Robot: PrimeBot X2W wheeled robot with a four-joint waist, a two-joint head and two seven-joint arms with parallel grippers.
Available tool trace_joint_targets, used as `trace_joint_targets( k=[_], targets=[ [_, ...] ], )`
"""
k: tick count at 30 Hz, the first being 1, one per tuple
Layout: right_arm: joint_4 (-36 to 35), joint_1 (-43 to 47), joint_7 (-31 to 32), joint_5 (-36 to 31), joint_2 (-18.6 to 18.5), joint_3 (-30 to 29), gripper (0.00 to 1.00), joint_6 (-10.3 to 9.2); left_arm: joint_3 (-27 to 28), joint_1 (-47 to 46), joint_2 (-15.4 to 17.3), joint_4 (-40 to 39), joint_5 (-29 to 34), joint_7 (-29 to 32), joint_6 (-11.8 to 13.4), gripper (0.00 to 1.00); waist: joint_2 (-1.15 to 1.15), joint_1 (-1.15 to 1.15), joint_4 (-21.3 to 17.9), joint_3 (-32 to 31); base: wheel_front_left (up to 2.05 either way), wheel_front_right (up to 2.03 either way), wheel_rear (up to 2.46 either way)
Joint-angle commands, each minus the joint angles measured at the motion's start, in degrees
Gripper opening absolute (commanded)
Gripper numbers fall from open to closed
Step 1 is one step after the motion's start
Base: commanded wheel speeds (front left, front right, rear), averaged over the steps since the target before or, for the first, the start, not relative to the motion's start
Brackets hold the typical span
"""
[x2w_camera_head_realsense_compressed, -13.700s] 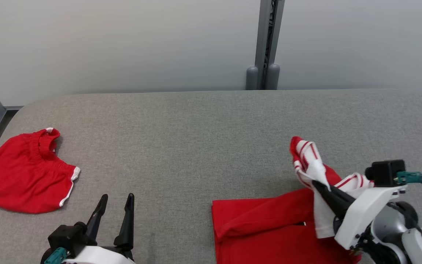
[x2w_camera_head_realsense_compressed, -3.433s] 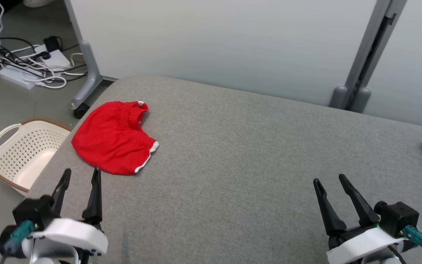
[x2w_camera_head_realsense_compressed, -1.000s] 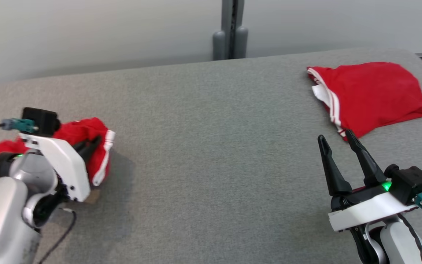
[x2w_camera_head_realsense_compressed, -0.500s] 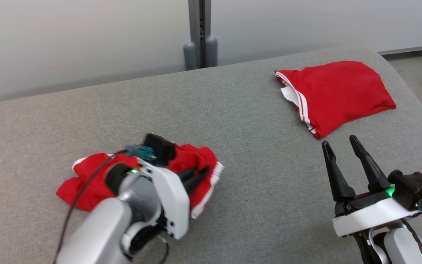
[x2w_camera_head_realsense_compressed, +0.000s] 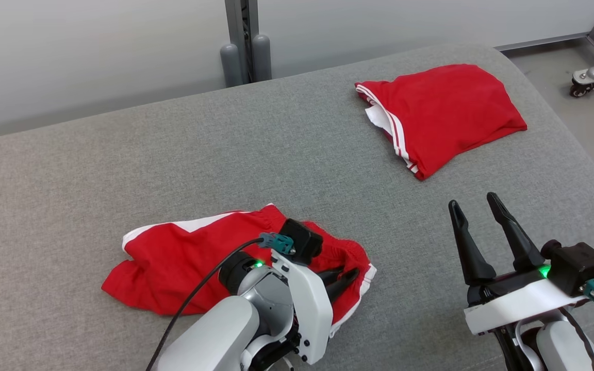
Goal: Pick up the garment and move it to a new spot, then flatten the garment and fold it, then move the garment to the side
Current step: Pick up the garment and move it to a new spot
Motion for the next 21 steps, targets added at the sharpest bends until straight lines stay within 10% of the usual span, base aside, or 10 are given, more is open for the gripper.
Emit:
trace_joint_targets(
  k=[1, 3, 4, 21],
  targets=[
    [0.3, -0.6, -0.2, 0.1, -0.1, -0.1, 1.00, 0.13, -0.2, -1.2, 0.3, 0.6, -0.3, -0.4, -0.2, 0.00, 0.00, 0.00, 0.0, 0.1, 0.00, 0.00, 0.00],
    [0.4, -0.6, -0.2, 0.1, -0.1, 0.0, 1.00, 0.13, -1.5, -1.7, -0.2, 2.2, -0.8, -1.2, -0.2, 0.50, 0.00, 0.00, 0.1, 0.3, 0.00, 0.00, 0.00],
    [0.5, -0.5, -0.2, 0.2, -0.1, 0.0, 1.00, 0.13, -2.2, -1.9, -0.3, 2.9, -1.2, -1.6, -0.2, 1.00, 0.00, 0.00, 0.2, 0.3, 0.00, 0.00, 0.00],
    [0.3, 1.9, -0.3, -0.5, -1.7, -1.7, 1.00, 0.13, 2.7, -1.0, 7.5, -0.7, -1.6, -13.6, 3.8, 1.00, 0.00, 0.00, 6.0, -3.4, 0.00, 0.00, 0.00]
  ],
)
